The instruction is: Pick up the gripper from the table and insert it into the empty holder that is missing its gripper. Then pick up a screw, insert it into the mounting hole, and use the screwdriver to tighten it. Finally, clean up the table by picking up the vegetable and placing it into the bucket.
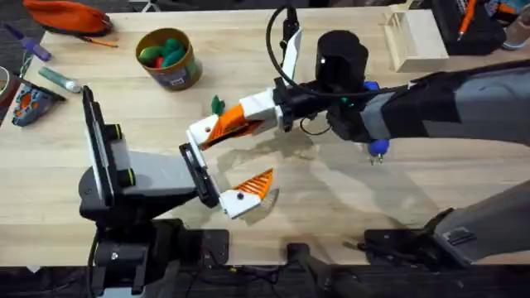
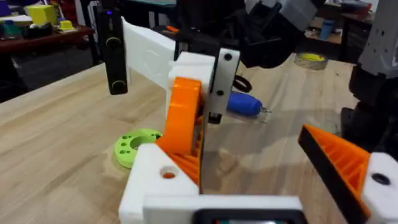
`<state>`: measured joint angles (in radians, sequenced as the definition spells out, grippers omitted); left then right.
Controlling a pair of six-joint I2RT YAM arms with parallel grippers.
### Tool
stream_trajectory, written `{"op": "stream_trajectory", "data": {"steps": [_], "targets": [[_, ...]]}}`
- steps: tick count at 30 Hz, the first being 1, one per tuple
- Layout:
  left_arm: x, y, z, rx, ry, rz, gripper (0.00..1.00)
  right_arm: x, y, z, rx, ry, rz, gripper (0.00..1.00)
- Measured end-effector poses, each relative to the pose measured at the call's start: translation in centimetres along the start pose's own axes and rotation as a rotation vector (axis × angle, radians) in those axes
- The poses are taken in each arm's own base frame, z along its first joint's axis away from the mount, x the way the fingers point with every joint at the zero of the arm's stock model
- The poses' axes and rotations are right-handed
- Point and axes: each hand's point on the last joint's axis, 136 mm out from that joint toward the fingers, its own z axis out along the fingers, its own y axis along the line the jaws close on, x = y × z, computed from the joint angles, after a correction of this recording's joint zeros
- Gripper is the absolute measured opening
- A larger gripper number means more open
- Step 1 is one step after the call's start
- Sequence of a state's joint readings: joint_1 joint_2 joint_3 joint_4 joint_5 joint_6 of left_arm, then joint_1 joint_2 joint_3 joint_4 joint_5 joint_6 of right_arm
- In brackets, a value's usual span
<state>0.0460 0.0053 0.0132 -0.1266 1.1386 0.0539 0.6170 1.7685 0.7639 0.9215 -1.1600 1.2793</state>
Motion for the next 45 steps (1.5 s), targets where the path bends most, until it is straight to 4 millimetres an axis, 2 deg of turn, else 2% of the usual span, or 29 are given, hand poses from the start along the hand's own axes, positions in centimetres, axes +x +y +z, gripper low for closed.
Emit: {"op": "stream_trajectory", "data": {"steps": [45], "targets": [[0.01,0.00,0.00,0.000,0.000,-0.006,0.985,0.34,-0.33,-0.07,-0.006,-0.031,0.032,0.008]]}}
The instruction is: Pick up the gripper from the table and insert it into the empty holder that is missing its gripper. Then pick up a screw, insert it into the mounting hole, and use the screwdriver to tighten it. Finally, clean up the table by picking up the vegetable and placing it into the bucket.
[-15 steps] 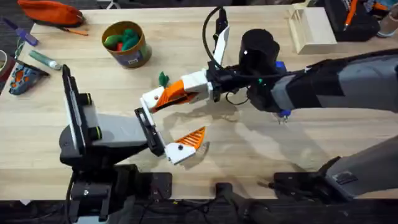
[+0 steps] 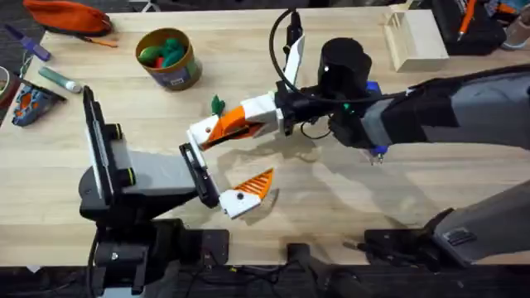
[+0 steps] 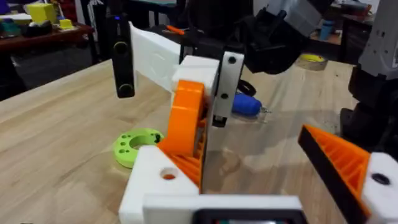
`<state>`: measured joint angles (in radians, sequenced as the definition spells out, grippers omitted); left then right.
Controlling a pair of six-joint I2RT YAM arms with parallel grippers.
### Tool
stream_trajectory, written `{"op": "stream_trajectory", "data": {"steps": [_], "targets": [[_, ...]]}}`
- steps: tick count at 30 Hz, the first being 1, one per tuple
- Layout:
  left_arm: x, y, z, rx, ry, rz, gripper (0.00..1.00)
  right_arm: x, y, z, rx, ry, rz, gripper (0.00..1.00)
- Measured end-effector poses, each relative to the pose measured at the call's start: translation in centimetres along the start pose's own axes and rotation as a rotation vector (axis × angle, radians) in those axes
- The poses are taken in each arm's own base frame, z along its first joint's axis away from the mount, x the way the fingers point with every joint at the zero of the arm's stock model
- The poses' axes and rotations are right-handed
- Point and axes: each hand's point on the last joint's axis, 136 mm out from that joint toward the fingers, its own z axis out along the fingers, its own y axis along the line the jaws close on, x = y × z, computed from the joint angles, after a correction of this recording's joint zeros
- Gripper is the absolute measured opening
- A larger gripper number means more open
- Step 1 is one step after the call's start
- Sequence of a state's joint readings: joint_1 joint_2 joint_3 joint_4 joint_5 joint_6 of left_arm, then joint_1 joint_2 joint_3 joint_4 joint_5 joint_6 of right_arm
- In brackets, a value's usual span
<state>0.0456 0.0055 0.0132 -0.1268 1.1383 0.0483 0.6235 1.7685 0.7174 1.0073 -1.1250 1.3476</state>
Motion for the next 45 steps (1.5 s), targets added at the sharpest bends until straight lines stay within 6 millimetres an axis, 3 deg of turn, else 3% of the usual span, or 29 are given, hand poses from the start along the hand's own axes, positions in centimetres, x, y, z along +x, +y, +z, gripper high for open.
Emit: {"op": "stream_trajectory", "data": {"steps": [45], "targets": [[-0.01,0.16,-0.01,-0.009,0.000,0.001,0.985,-0.20,0.13,0.17,0.016,0.044,0.005,0.008]]}}
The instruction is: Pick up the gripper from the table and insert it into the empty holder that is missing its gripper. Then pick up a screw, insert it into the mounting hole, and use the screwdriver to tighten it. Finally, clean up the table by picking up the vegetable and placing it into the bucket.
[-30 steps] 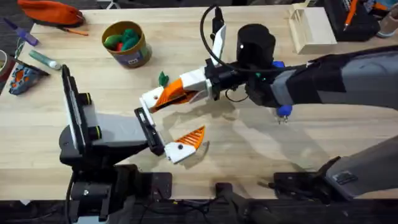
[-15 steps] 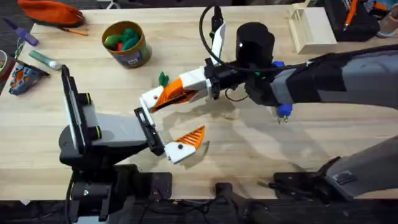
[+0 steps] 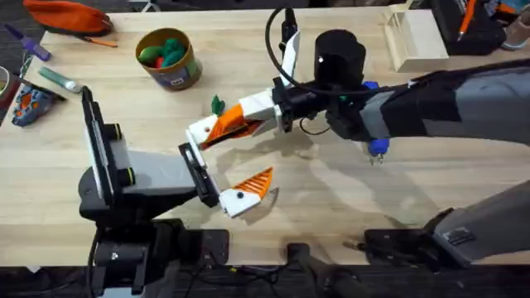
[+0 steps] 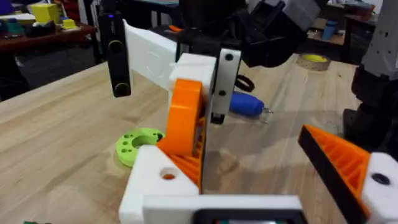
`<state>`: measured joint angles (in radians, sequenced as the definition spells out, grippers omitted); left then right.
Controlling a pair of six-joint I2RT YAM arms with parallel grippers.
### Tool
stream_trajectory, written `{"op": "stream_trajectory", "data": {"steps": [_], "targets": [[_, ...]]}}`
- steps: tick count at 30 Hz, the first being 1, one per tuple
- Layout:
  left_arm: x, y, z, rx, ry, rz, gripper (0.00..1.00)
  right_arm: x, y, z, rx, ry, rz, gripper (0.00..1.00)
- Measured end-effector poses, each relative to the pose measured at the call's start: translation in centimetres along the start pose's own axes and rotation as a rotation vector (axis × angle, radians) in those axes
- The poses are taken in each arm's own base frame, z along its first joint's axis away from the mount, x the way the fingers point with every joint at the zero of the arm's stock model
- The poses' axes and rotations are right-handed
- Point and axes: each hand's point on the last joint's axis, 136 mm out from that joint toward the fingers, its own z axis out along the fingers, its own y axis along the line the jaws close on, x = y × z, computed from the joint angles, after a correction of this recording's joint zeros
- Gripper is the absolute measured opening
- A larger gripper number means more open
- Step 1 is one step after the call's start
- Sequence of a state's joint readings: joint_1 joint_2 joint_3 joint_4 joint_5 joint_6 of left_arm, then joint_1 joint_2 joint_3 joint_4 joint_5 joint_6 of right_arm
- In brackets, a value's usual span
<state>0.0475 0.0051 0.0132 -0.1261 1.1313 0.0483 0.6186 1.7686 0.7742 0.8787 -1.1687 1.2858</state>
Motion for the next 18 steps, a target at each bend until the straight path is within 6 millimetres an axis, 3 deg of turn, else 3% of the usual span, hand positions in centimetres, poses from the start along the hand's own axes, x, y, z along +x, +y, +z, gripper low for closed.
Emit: {"op": "stream_trajectory", "data": {"steps": [2,7,8,18], "targets": [[0.0,0.0,0.0,0.000,0.000,0.000,0.985,0.0,0.0,0.0,0.000,0.000,0.001,0.028],[0.0,-1.0,0.1,0.054,0.001,-0.001,0.985,0.4,0.3,0.7,-0.004,0.020,-0.008,0.736],[0.0,-1.1,0.1,0.060,0.001,-0.001,0.985,0.6,0.4,0.9,-0.006,0.025,-0.015,0.819],[0.1,-1.3,0.1,0.074,0.001,-0.003,0.985,0.7,0.5,1.1,-0.008,0.030,-0.019,0.856]]}}
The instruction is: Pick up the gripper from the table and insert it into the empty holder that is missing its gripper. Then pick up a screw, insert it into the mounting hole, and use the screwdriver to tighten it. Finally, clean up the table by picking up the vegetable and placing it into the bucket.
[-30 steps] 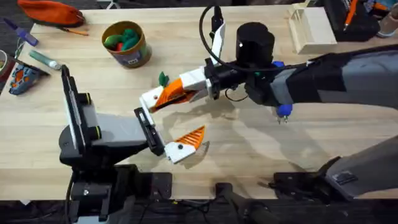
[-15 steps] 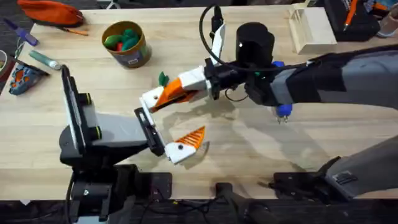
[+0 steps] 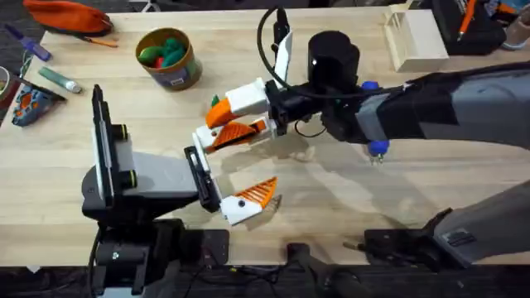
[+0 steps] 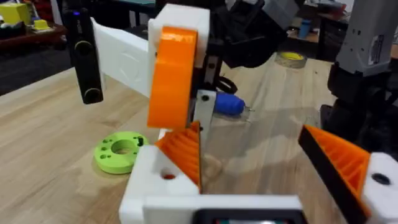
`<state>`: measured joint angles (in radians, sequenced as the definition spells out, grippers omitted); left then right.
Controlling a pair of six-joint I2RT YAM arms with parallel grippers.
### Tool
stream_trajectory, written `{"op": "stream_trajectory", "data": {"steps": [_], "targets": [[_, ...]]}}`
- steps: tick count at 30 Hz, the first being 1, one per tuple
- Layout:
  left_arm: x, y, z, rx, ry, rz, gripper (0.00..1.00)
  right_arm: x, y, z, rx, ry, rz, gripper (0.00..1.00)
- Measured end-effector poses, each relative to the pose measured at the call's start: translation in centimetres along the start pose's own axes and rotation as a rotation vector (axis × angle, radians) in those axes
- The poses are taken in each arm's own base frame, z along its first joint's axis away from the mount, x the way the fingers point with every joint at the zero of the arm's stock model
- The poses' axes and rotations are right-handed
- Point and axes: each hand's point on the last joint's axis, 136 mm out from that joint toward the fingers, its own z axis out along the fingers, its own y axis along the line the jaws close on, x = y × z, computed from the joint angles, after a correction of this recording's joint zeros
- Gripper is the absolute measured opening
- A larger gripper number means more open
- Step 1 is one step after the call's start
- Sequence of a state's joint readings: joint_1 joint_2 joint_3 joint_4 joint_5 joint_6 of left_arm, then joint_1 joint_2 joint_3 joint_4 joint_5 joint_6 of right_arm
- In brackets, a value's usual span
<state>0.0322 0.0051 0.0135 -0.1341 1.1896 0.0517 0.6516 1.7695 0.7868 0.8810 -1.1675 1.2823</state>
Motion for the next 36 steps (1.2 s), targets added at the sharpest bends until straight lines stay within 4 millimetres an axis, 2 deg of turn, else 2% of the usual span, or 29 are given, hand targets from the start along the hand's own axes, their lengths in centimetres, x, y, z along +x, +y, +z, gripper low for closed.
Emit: {"op": "stream_trajectory", "data": {"steps": [7,14,18,30,36], "targets": [[0.0,0.0,0.0,0.001,0.000,0.000,0.985,-0.3,-0.1,-0.3,0.002,-0.010,0.004,0.858],[0.0,0.0,0.0,0.001,0.000,0.000,0.985,-1.4,-1.1,-2.8,0.050,-0.067,0.061,0.861],[0.0,0.0,0.0,0.001,0.000,-0.001,0.985,-1.6,-0.7,-4.9,0.087,-0.106,0.065,0.861],[0.0,0.0,0.0,0.002,0.000,0.000,0.985,-2.0,2.5,-12.4,0.179,-0.261,-0.037,0.862],[0.0,-0.1,0.0,0.003,0.000,-0.001,0.987,-0.9,2.1,-16.6,0.347,-0.345,0.030,0.863]]}}
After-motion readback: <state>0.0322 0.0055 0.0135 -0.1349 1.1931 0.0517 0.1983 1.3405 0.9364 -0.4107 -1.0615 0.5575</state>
